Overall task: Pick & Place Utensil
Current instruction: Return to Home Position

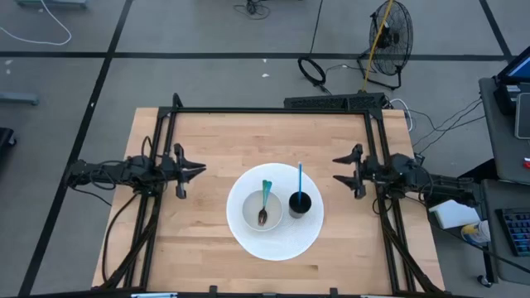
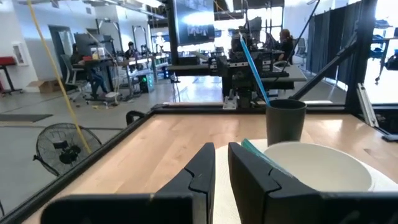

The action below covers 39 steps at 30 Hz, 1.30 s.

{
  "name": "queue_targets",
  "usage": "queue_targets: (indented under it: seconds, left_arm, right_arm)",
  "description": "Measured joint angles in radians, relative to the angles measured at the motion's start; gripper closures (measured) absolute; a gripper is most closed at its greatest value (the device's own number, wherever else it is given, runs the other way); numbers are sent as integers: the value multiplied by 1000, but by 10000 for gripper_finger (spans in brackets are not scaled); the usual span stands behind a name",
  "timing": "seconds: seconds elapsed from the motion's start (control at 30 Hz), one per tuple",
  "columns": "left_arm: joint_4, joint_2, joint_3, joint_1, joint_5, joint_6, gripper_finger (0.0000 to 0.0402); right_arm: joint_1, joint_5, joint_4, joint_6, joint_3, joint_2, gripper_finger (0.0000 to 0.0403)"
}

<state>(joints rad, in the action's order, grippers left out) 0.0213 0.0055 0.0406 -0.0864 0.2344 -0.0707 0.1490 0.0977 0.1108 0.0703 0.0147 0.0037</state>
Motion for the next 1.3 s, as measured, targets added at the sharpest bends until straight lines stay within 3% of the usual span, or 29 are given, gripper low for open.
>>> queue_targets:
  seconds: [0.33,1.3]
  left_arm:
    - [-50,1,0,0,-9,77,350]
    - [-27,1,0,1,-8,76,350]
  right_arm:
    - [0,2,-58,23,-1,0,135]
    - [0,7,-71,23,-1,4,135]
